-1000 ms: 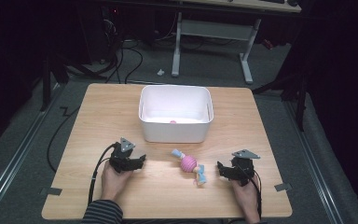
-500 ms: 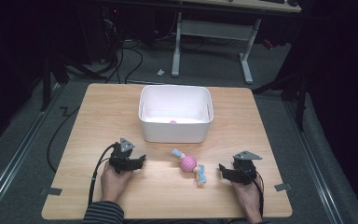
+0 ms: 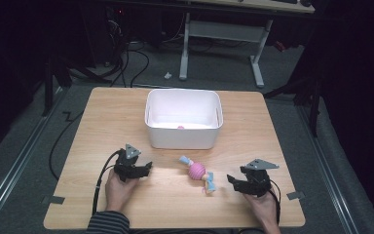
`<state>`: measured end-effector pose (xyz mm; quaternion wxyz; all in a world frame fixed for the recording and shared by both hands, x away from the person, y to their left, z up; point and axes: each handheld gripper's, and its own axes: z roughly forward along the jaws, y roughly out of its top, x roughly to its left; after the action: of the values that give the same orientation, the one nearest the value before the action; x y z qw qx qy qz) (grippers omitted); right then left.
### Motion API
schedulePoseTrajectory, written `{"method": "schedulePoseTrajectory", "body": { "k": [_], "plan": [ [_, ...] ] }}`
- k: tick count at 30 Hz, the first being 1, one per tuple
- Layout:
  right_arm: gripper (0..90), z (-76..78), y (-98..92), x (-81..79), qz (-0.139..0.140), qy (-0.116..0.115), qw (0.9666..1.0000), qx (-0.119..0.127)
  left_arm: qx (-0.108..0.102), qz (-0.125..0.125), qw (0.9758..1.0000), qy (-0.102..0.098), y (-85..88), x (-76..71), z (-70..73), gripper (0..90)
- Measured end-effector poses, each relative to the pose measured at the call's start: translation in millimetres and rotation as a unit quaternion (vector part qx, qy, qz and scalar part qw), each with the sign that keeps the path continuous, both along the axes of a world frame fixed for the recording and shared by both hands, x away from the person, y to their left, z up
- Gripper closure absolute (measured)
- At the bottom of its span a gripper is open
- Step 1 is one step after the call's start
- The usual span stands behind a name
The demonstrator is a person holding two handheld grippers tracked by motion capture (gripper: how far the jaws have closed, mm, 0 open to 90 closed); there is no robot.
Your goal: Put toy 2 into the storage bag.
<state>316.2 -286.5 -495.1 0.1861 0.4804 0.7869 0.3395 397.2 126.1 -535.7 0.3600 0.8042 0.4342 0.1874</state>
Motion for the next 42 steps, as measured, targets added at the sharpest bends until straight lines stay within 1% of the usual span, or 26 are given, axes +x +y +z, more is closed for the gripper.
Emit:
{"method": "schedulePoseTrajectory", "body": {
  "k": [1,2,3,5,7,8,12,15,18,24,25,26,27,30,33,35,37,41,42],
  "plan": [
    [34.7,3.5,3.4,-1.3,0.006,-0.002,1.0000,-0.002,0.000,0.001,1.0000,0.000,0.1,0.2,0.0,26.3],
    [34.9,7.2,7.3,-3.4,0.015,-0.011,0.9998,-0.002,0.000,0.001,1.0000,0.000,0.1,0.2,0.0,26.4],
    [34.9,8.8,9.7,-4.4,0.020,-0.013,0.9997,-0.001,0.000,0.001,1.0000,0.000,0.1,0.3,0.0,26.4],
    [34.8,11.0,16.7,-5.3,0.036,-0.010,0.9993,0.002,0.001,0.001,1.0000,0.000,0.0,-0.1,0.0,26.3],
    [33.8,12.7,24.8,-3.8,0.054,-0.006,0.9985,-0.006,0.001,0.001,1.0000,0.000,0.0,-0.2,0.0,26.0],
    [32.2,14.6,30.1,-3.6,0.059,-0.008,0.9982,-0.013,0.000,0.001,1.0000,0.000,0.0,-0.1,0.0,26.0],
    [30.5,19.9,44.3,-1.8,0.075,-0.009,0.9968,-0.024,0.000,0.001,1.0000,0.001,0.1,0.0,0.1,25.9],
    [30.4,22.2,53.8,1.9,0.092,-0.003,0.9952,-0.034,0.000,0.001,1.0000,0.000,0.0,0.0,0.0,26.0],
    [30.5,26.1,65.5,4.6,0.113,-0.009,0.9926,-0.042,0.000,0.001,1.0000,0.001,0.1,0.0,0.1,26.0],
    [30.5,25.7,85.5,12.7,0.134,0.000,0.9896,-0.053,0.000,0.001,1.0000,0.001,0.2,0.0,0.1,25.9],
    [30.5,25.7,85.5,12.7,0.134,0.000,0.9896,-0.053,0.000,0.001,1.0000,0.001,0.1,0.0,0.1,25.9],
    [30.5,25.2,89.4,14.1,0.139,0.001,0.9888,-0.055,0.000,0.001,1.0000,0.001,0.1,0.0,0.0,26.0],
    [30.3,24.1,94.7,16.7,0.140,0.007,0.9884,-0.057,0.000,0.001,1.0000,0.001,0.1,0.0,0.1,25.9],
    [30.2,22.1,100.1,21.0,0.143,0.011,0.9877,-0.061,0.000,0.001,1.0000,0.001,0.1,0.0,0.0,25.8],
    [29.4,18.9,106.2,26.3,0.141,0.025,0.9875,-0.066,0.000,0.000,1.0000,0.001,0.1,0.0,0.1,25.8],
    [29.2,16.8,110.7,30.4,0.143,0.038,0.9859,-0.078,0.000,0.000,1.0000,0.001,0.1,0.0,0.0,25.7],
    [29.0,15.4,116.2,33.8,0.143,0.043,0.9844,-0.093,0.000,0.000,1.0000,0.001,0.1,0.0,0.0,25.7],
    [28.3,16.1,125.3,40.5,0.143,0.051,0.9823,-0.110,0.000,0.000,1.0000,0.001,0.1,0.0,0.0,25.7],
    [28.3,16.4,126.6,42.1,0.144,0.053,0.9820,-0.111,0.000,0.000,1.0000,0.001,0.1,-0.1,0.0,25.7]
  ]
}}
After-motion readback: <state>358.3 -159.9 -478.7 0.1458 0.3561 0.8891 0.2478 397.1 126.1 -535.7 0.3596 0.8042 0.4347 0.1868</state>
